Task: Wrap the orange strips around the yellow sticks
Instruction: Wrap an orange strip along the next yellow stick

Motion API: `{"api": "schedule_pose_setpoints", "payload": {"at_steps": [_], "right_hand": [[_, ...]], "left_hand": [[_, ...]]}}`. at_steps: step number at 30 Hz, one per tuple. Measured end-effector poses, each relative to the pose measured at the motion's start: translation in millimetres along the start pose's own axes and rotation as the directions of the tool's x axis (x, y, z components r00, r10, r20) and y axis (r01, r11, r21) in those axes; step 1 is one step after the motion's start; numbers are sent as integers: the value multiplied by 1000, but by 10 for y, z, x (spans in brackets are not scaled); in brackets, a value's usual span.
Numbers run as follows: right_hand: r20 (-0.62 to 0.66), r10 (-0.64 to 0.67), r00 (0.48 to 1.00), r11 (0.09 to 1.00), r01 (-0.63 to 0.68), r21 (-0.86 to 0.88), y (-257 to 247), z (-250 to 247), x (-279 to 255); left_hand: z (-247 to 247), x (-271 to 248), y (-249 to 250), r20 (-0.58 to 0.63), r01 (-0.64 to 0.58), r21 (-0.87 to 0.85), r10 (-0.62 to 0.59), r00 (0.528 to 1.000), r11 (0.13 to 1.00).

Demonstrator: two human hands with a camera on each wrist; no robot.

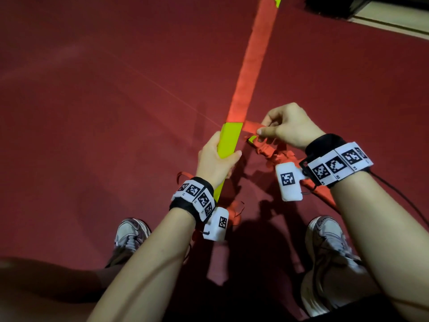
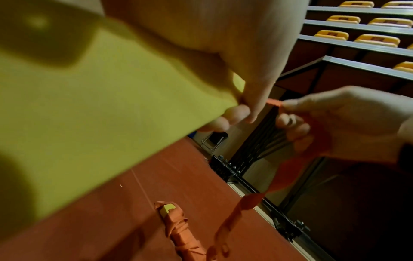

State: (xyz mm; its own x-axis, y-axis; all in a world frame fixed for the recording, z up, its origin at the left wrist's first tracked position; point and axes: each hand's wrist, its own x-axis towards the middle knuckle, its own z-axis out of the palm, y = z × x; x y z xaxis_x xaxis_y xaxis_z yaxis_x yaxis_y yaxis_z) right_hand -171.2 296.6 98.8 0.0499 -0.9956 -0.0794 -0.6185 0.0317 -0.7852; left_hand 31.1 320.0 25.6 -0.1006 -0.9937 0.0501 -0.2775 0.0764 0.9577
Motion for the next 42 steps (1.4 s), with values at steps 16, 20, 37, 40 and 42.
{"api": "schedule_pose_setpoints", "payload": {"at_steps": [16, 20, 37, 40, 42], "right_hand": [[-387, -30, 922, 996, -4, -85, -201, 545, -48], [-390, 38, 920, 999, -49, -18, -52, 497, -1], [-70, -28, 997, 959, 46, 279, 110, 290, 74], [-89, -11, 996, 980, 28, 195, 99, 273, 74], [-102, 0, 995, 980, 20, 199, 97, 283, 66]], "left_hand": [[271, -68, 78, 140, -198, 475, 149, 979, 857], [238, -52, 21, 249, -210, 428, 109, 962, 879], [313, -94, 6, 285, 309, -357, -212, 935, 881], [246, -24, 34, 241, 350, -438, -266, 933, 828], [177, 35, 34, 276, 371, -452, -268, 923, 811]]}}
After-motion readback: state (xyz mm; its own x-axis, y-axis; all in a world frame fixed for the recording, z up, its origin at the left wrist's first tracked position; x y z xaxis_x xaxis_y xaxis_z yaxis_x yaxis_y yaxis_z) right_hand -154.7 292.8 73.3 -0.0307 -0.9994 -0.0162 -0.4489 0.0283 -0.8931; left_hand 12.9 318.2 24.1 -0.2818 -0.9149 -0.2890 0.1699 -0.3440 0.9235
